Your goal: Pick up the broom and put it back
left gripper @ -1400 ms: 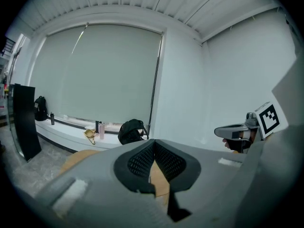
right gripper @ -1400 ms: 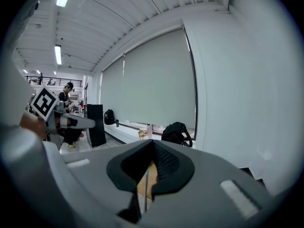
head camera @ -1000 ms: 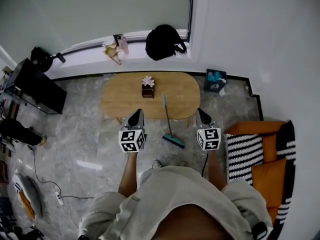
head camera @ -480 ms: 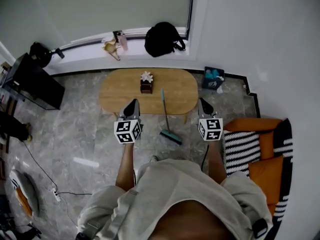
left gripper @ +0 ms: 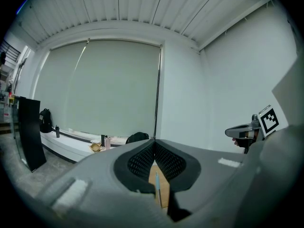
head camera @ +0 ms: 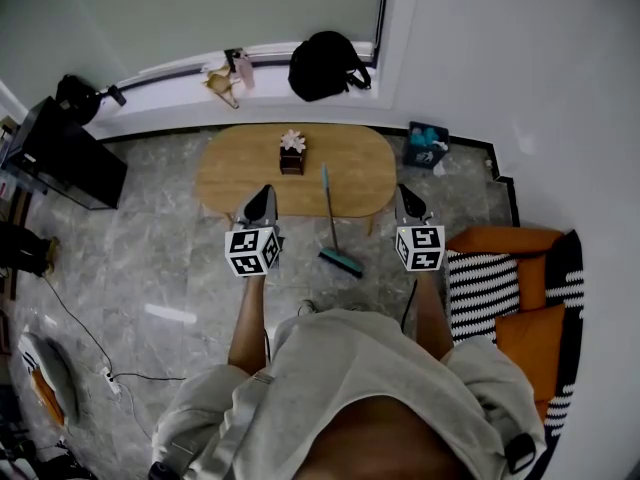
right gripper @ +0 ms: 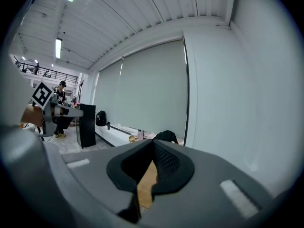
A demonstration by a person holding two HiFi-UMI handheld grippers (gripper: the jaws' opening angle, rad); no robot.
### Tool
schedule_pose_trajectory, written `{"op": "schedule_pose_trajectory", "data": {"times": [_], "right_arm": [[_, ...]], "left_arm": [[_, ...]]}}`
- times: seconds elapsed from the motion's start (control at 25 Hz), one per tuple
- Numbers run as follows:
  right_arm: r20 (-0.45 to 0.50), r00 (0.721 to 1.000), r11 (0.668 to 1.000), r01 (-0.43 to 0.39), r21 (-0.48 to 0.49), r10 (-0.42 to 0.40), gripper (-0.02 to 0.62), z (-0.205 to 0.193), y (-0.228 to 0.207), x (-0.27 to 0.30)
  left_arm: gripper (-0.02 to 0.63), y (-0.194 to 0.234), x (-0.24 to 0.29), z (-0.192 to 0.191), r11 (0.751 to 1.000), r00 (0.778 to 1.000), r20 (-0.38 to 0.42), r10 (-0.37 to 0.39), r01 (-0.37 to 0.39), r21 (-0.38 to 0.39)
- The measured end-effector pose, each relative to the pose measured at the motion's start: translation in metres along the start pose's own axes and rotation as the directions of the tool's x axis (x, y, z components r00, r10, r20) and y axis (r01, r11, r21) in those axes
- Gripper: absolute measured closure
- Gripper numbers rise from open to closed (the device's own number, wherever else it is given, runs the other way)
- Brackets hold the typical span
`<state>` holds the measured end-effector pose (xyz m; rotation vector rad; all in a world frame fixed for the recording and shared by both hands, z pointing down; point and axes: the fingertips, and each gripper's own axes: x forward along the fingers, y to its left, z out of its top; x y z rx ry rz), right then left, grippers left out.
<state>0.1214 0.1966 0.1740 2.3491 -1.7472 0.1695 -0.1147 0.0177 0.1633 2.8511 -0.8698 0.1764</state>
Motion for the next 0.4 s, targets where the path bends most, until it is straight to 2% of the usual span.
{"op": "schedule_pose_trajectory", "data": {"times": [0.4], "right_arm": [[0.002, 1.000, 1.000, -0.015, -0.003, 0.015, 0.595, 0.0022, 0.0037, 0.0083]], "left_arm": [[0.604, -0.0010, 0.0026, 0.0026, 1.000, 1.000, 0.003, -0.003, 0.003, 0.004]]}}
